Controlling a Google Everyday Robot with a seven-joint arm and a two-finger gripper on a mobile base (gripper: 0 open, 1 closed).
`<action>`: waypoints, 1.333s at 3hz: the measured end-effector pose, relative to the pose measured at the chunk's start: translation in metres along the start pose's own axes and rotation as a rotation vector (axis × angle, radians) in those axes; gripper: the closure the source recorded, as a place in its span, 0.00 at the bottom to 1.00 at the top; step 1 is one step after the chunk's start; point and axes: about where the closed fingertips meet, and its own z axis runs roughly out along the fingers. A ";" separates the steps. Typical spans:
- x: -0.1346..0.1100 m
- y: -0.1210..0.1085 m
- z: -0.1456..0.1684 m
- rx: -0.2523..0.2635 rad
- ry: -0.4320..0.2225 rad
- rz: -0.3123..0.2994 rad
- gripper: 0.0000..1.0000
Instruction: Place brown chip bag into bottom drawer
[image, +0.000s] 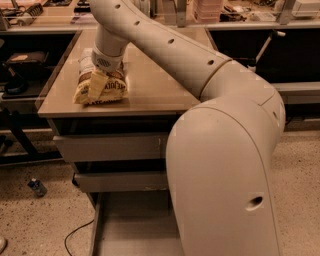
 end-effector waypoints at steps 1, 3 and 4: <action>0.000 0.000 0.000 0.000 0.000 0.000 0.66; 0.000 0.000 0.000 0.000 0.000 0.000 1.00; -0.003 -0.001 -0.006 0.000 0.000 0.000 1.00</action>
Offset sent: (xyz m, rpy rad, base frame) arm 0.0000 0.0000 0.0000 0.0000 0.0000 0.0000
